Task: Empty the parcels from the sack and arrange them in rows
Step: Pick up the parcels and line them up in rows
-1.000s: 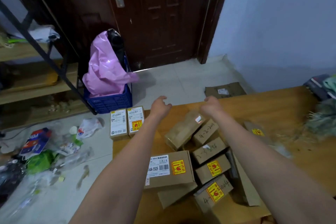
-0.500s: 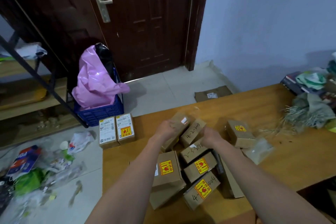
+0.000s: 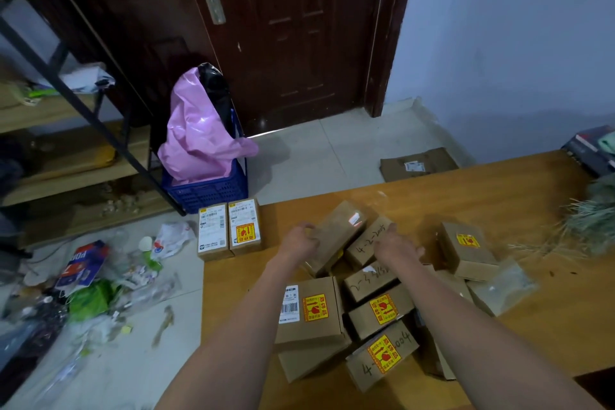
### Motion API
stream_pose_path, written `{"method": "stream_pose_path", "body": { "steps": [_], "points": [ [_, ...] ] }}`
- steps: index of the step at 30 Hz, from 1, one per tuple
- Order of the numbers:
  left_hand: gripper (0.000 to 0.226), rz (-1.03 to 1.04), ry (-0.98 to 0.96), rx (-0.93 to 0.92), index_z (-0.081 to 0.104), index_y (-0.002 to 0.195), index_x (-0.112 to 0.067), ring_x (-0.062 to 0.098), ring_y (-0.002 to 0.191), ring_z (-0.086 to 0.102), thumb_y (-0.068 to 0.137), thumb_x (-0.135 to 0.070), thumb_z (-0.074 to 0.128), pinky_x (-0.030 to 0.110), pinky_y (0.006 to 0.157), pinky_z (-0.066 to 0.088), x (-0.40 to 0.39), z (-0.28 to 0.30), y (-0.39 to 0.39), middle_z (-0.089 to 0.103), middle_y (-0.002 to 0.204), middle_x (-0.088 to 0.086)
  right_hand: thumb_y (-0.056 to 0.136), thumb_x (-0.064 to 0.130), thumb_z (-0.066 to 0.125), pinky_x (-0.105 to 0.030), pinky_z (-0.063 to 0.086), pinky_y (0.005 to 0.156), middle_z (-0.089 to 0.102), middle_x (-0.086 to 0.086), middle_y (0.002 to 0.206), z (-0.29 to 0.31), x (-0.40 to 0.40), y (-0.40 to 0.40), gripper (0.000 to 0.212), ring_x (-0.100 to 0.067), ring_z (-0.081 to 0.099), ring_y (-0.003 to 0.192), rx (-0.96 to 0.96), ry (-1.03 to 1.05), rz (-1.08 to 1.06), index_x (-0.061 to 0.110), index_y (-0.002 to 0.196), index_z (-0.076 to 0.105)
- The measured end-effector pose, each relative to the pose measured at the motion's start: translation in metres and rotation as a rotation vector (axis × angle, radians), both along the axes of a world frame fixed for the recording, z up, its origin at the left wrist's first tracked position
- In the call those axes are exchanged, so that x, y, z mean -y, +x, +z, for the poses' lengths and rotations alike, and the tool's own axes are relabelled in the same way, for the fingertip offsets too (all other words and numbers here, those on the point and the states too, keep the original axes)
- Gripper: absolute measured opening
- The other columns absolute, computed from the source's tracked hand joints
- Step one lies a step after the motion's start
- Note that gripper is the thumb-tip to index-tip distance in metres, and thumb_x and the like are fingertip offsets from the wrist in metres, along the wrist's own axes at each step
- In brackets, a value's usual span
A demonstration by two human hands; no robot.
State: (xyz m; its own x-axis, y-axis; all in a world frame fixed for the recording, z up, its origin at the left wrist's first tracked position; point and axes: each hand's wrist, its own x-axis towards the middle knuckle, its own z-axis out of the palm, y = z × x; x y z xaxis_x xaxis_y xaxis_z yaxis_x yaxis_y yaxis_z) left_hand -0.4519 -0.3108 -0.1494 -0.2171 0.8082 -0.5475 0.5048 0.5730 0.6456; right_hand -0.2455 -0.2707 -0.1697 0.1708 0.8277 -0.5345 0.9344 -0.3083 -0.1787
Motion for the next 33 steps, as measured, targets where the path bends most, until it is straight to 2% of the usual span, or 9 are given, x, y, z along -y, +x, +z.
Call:
{"method": "stream_pose_path", "body": {
  "steps": [3,6,13,17,20,23,27,31,33],
  "points": [
    [0.055,-0.013,-0.03,0.007,0.044,0.143,-0.026,0.027,0.126,0.051,0.092,-0.018,0.065,0.035,0.093,0.051,-0.002,-0.008,-0.007,0.046,0.144,0.01,0.099,0.043,0.044,-0.05,0.027,0.106,0.055,-0.012,0.138,-0.006,-0.008,-0.009,0.073,-0.034,0.047,0.131,-0.02,-0.032,-0.034,0.022,0.156,0.003],
    [0.057,-0.038,-0.081,0.004,0.042,0.144,-0.031,0.028,0.131,0.047,0.092,-0.021,0.065,0.041,0.103,0.048,-0.005,-0.015,-0.012,0.044,0.146,0.01,0.099,0.046,0.044,-0.051,0.026,0.106,0.051,-0.014,0.143,-0.008,-0.02,-0.018,0.08,-0.035,0.044,0.133,-0.002,-0.078,-0.065,0.029,0.157,-0.009],
    [0.053,-0.071,-0.122,0.035,0.041,0.146,-0.037,0.027,0.124,0.051,0.097,-0.023,0.056,0.042,0.102,0.049,-0.014,-0.028,-0.013,0.048,0.141,0.007,0.095,0.054,0.048,-0.062,0.013,0.113,0.036,-0.019,0.154,-0.023,-0.043,-0.023,0.088,-0.039,0.034,0.141,0.007,-0.172,-0.058,0.031,0.157,-0.009],
    [0.054,-0.083,-0.135,0.036,0.039,0.147,-0.038,0.026,0.124,0.051,0.098,-0.028,0.056,0.042,0.101,0.048,-0.019,-0.034,-0.013,0.05,0.142,0.005,0.091,0.052,0.056,-0.06,0.019,0.111,0.043,-0.016,0.149,-0.027,-0.051,-0.02,0.093,-0.038,0.039,0.138,-0.052,-0.165,-0.114,0.031,0.156,-0.007],
    [0.054,-0.102,-0.156,0.042,0.037,0.148,-0.038,0.027,0.126,0.05,0.098,-0.027,0.055,0.043,0.104,0.045,-0.024,-0.036,-0.012,0.047,0.144,0.006,0.088,0.047,0.061,-0.056,0.026,0.107,0.056,-0.013,0.132,-0.032,-0.059,-0.014,0.086,-0.037,0.045,0.13,-0.142,-0.144,-0.205,0.031,0.151,0.005],
    [0.054,-0.147,-0.169,0.034,0.035,0.149,-0.037,0.028,0.125,0.05,0.1,-0.024,0.052,0.04,0.103,0.045,-0.028,-0.038,-0.009,0.047,0.145,0.006,0.082,0.046,0.066,-0.051,0.04,0.1,0.061,-0.013,0.114,-0.027,-0.066,-0.003,0.075,-0.036,0.052,0.117,-0.262,-0.031,-0.353,0.034,0.138,0.018],
    [0.052,-0.184,-0.181,0.047,0.036,0.15,-0.036,0.027,0.121,0.052,0.101,-0.022,0.049,0.036,0.101,0.046,-0.033,-0.036,0.0,0.052,0.14,0.006,0.087,0.039,0.069,-0.048,0.037,0.1,0.052,-0.025,0.128,-0.004,-0.076,0.011,0.081,-0.04,0.049,0.119,-0.169,0.206,-0.409,0.043,0.148,0.016],
    [0.05,-0.263,-0.197,0.051,0.038,0.147,-0.041,0.027,0.117,0.054,0.102,-0.022,0.048,0.041,0.1,0.049,-0.039,-0.035,0.014,0.054,0.136,0.004,0.086,0.033,0.068,-0.053,0.034,0.105,0.051,-0.024,0.131,0.02,-0.089,0.021,0.088,-0.045,0.047,0.122,-0.247,0.4,-0.42,0.039,0.153,0.012],
    [0.05,-0.308,-0.206,0.046,0.041,0.146,-0.041,0.028,0.122,0.053,0.101,-0.021,0.049,0.041,0.103,0.047,-0.041,-0.038,0.021,0.053,0.14,0.004,0.079,0.033,0.067,-0.056,0.04,0.104,0.054,-0.018,0.13,0.029,-0.093,0.022,0.094,-0.045,0.05,0.12,-0.358,0.461,-0.441,0.043,0.152,0.009]
  ]
}}
